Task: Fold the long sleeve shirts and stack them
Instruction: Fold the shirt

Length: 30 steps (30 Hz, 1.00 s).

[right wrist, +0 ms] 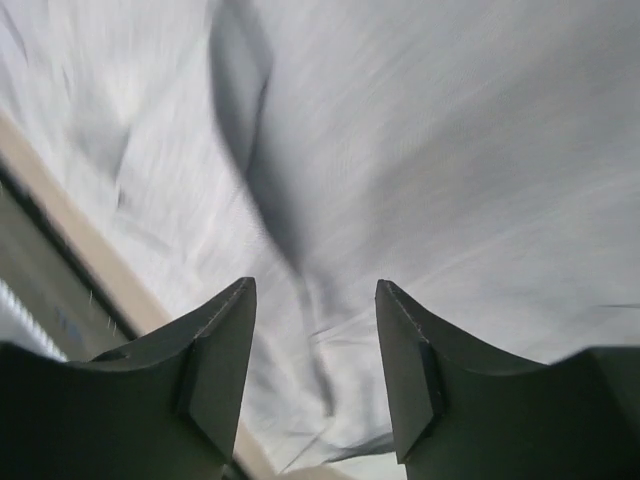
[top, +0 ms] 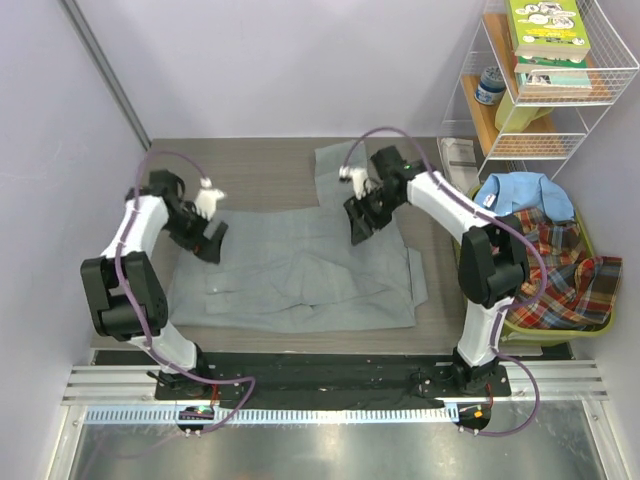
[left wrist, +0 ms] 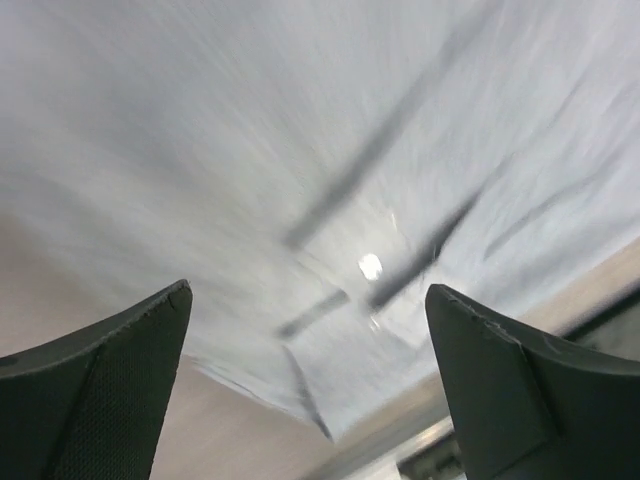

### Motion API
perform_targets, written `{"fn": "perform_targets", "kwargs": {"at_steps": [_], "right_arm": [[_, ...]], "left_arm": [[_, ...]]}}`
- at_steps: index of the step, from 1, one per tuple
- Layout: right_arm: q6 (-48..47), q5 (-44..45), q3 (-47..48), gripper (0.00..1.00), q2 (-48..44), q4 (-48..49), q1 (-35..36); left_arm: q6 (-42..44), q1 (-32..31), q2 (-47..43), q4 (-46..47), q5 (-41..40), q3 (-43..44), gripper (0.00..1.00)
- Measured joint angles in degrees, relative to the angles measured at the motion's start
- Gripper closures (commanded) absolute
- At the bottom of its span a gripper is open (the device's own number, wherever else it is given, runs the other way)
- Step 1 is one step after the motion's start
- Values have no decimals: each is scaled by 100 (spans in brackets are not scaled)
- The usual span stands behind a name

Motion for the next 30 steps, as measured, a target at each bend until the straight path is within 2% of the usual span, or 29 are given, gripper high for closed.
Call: {"fn": "perform_targets", "kwargs": {"at_steps": [2,4,7,9,11,15,19,26,30], "right_arm": [[107,-50,540,31,-7,160,-299],[251,-37,935,14,-7,380,-577],[516,142,1325,10,33,863,-949],[658,363,1639,11,236,992,-1067],[743,522,2315,18,807,981,-1095],[968,518,3123,23,1917,1119,-1154],[1152,520,2990,26,2437,1255,-1187],[1261,494,2944,32,2658,1506,-1213],[1281,352,2964,35,2747,1639,-1211]], "left_arm": [[-68,229,-44,52,605,688,0],[-254,433,-144,291,1204,1202,0],[-841,575,-343,1003,1869,1510,0],[-1211,557,-291,1390,2210,1624,0],[-1353,531,70,1333,2402,2013,0],[-1440,566,1279,1246,2533,3008,0],[-1276,675,1860,1058,2293,3025,0],[-490,715,2446,540,1674,3357,0],[-133,713,2767,437,1325,3536,13]]}}
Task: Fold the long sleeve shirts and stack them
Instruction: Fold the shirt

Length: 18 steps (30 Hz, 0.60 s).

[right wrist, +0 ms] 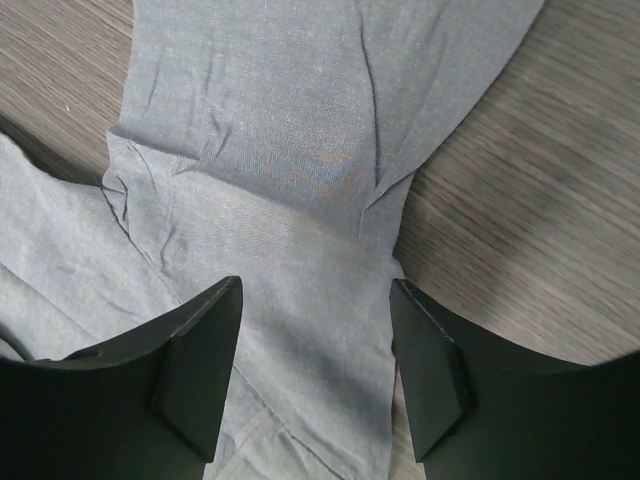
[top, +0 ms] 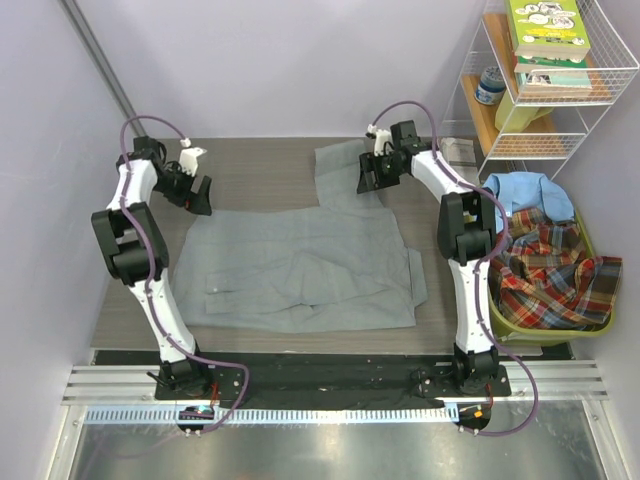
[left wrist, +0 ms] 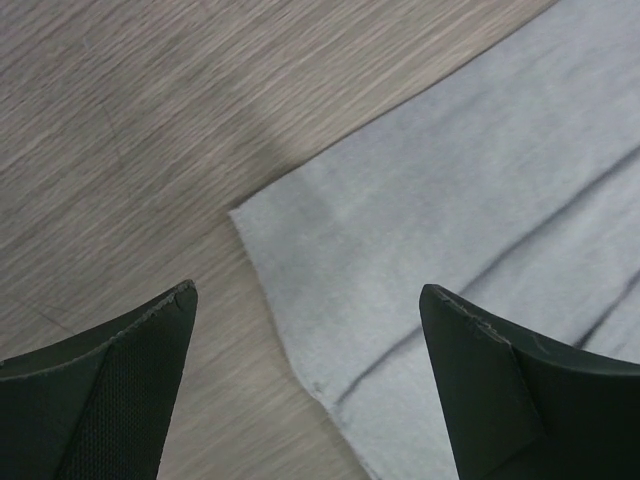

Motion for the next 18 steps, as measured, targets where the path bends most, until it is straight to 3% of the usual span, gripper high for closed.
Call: {"fn": "perform_targets", "kwargs": {"at_steps": [4,12,14,15,18], "right_arm": [[22,-111,0,44,149,42,0],[138,-291,2,58,304,90,0],[155,-328,20,57,334,107,0],[170,-350,31,52,350,116,-2],[225,-411,101,52,385,133,-2]], "left_arm": [[267,0,448,-103,-205,334,30],[400,-109,931,-116,-365,549,34],[402,-160,1025,-151,-400,610,35],[402,-184,1071,-151,-402,645,35],[400,-229,1147,-140,-411,776,34]]}}
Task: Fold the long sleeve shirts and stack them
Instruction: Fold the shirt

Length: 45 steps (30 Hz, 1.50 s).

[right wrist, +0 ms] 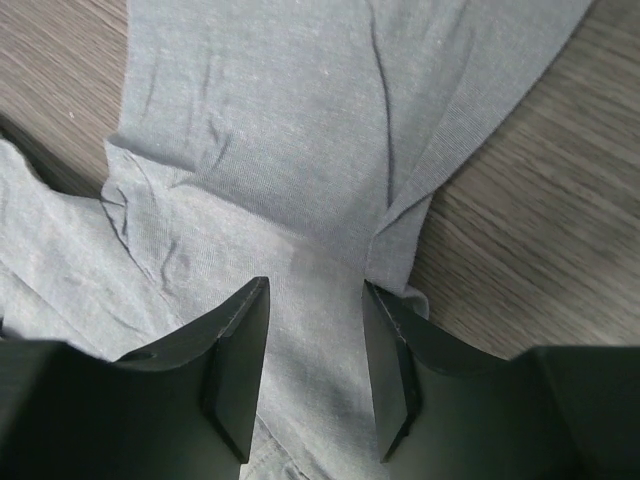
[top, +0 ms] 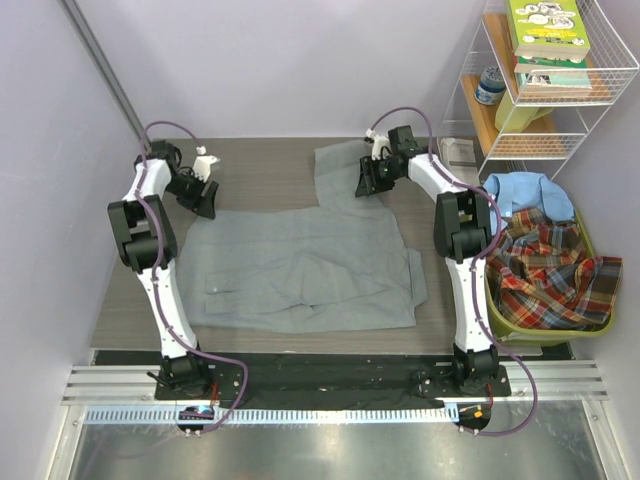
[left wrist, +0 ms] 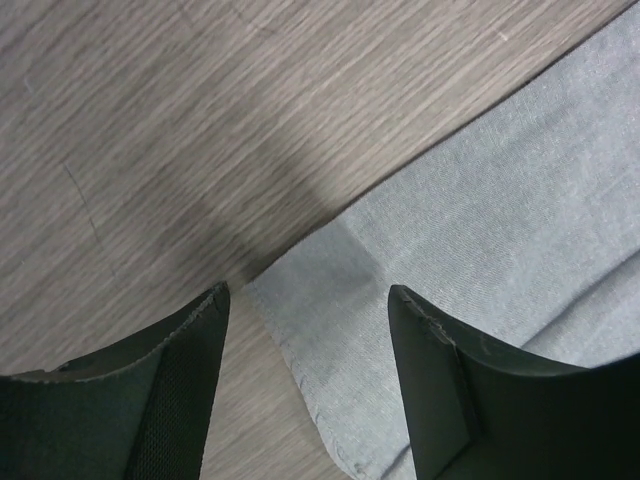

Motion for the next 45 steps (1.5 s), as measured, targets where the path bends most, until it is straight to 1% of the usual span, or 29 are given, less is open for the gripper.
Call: {"fn": "perform_targets", "kwargs": {"at_steps": [4,9,18,24,29,31,35,36,37,38,41,42,43,45], "right_arm": [[9,17,22,49,0,26,-11],[-63,133,22,43,-26,24,-109],[-94,155,57,42,-39,4,-435],[-15,-39,247,45,-35,39,-404],[103,-304,306,55,33,144,-339],[138,-389,306,56,81,151,-326],[201,-505,306,63,140,155,-293],[208,-527,306,66,142,155,-289],[214,-546,306,68,142,157,-284],[223,-568,306,69,142,166,-280],[236,-601,308,76,142,179,-280],[247,-608,308,76,142,181,-280],[249,-610,308,74,142,184,-280],[262,-610,321,65,142,184,-280]], "left_arm": [[-7,-24,35,4,-15,42,33],[-9,-22,35,4,-31,48,33],[22,-22,66,-26,63,92,34],[107,-15,162,-116,192,240,36],[138,-9,256,-245,330,385,42],[149,-9,271,-280,382,396,46],[136,-4,289,-280,428,400,51],[125,-4,291,-275,426,400,53],[125,-4,291,-275,426,400,57],[122,-4,291,-275,424,400,57],[116,-4,299,-273,424,400,60],[111,-4,299,-275,422,400,60],[114,-4,299,-275,422,400,59],[111,-4,299,-278,420,400,57]]}}
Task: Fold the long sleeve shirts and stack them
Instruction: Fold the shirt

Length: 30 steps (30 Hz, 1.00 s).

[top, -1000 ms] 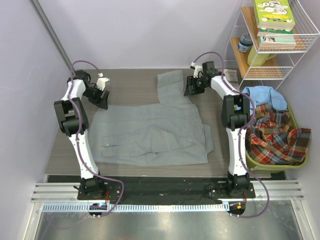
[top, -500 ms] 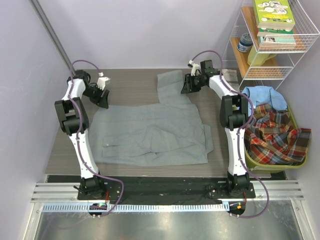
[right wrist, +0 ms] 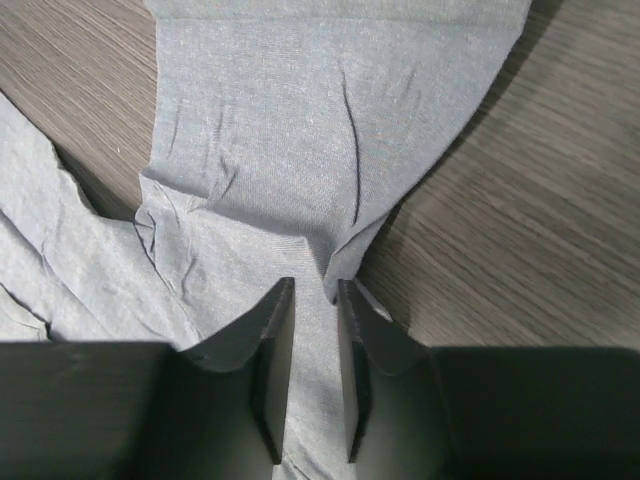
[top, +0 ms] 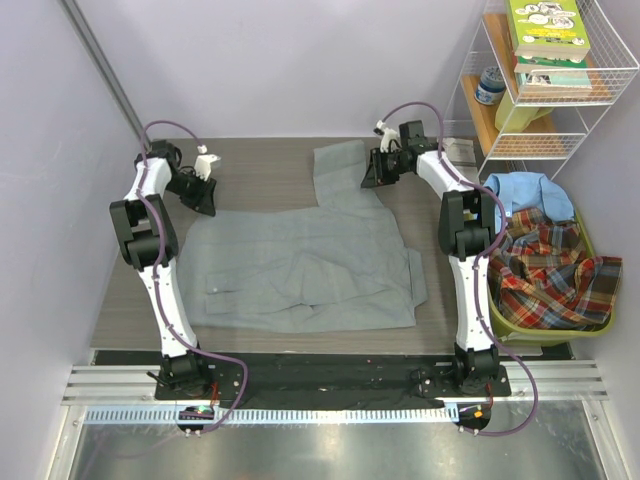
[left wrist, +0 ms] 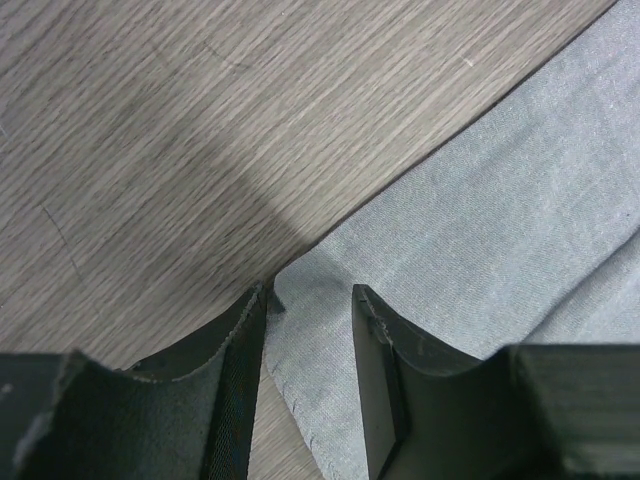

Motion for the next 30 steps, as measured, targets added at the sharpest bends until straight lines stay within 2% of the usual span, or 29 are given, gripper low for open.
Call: {"fn": "perform_targets", "kwargs": {"at_steps": [3,9,13,14,17,18,20,25,29,30], "right_arm": [[28,33,20,65,0,7,0],[66,400,20,53,0,17,0],[125,590,26,50,11,31,4],[136,608,37,53,31,39,7],[164,597,52,55,74,61,28],[175,586,50,58,87,61,37],[197,557,52,63,109,70,70],[271,426,57,99,162,79,142],[313,337,61,99,173,79,153],[310,317,63,99,173,81,157]], "left_arm": [[-2,0,0,0,-2,0,56],[-11,0,0,4,-4,0,52],[-28,0,0,33,-13,0,50],[-33,0,0,44,-17,0,50],[-33,0,0,52,-24,0,41],[-33,0,0,52,-20,0,42],[-35,0,0,52,-15,0,49],[-15,0,0,109,-52,0,57],[-4,2,0,92,-61,0,72],[0,4,2,83,-59,-7,74]]}}
